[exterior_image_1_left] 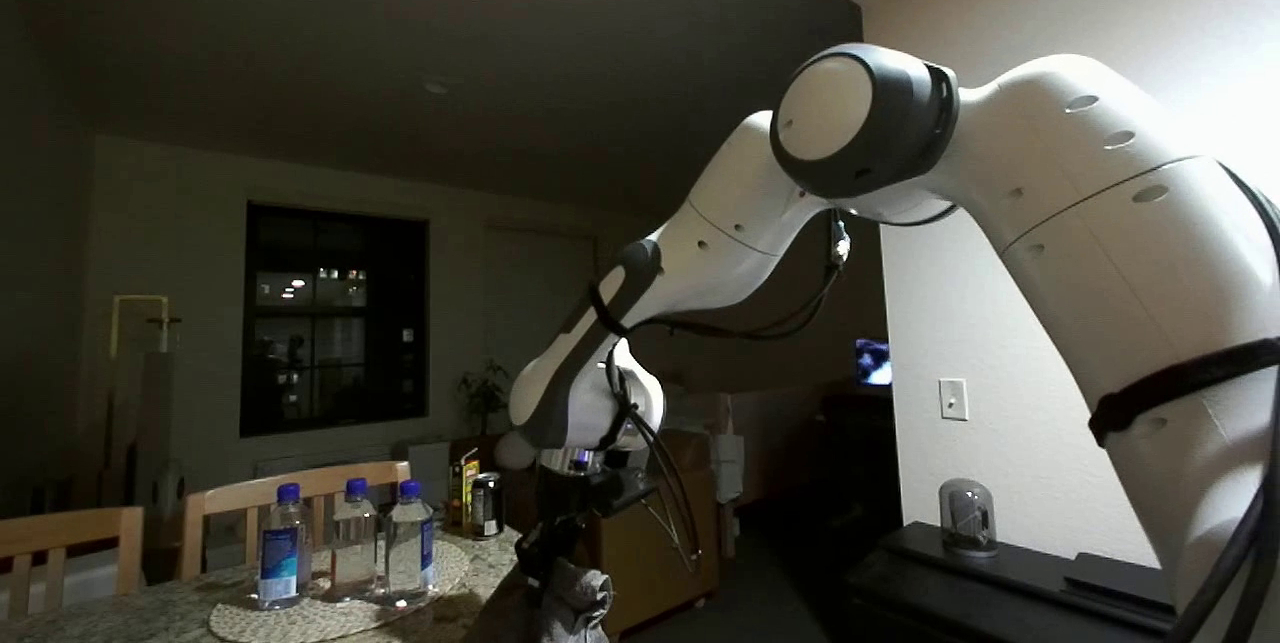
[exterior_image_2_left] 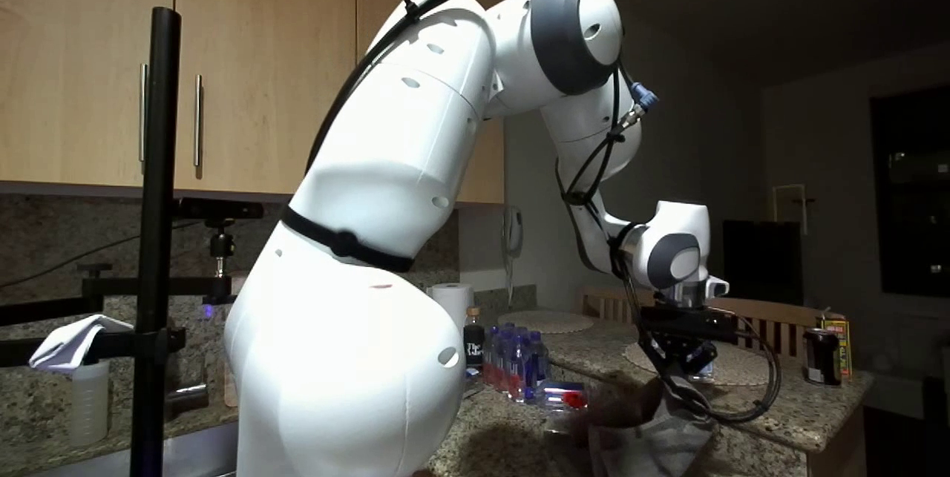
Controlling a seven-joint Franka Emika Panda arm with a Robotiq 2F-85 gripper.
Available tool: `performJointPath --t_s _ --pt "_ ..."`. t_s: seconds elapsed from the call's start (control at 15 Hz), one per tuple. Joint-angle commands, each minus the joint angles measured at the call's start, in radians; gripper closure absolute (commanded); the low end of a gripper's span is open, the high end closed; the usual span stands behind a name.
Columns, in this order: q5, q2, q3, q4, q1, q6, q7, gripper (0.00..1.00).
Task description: Move the grey towel to the right
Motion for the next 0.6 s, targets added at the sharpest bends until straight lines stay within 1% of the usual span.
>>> performJointPath --t_s 0.0,0.07,0.13,0.2,0.27,0.33,0.53 --pt "-0.041 0.061 0.007 0.015 -0.037 0.031 0.018 0.92" --pt "-0.049 0.079 0.006 0.021 -0.040 0.026 0.024 0.92" --pt "-0.049 0.095 0.009 0.030 -0.047 0.014 0.025 0.89" --pt "-0.051 0.110 0.010 0.036 -0.051 0.012 0.029 0.64" --pt "-0.047 0.120 0.015 0.042 -0.059 0.009 0.026 0.64" --pt "-0.045 0.130 0.018 0.048 -0.063 0.013 0.028 0.61" --pt "-0.041 0.157 0.019 0.063 -0.062 0.052 0.053 0.41"
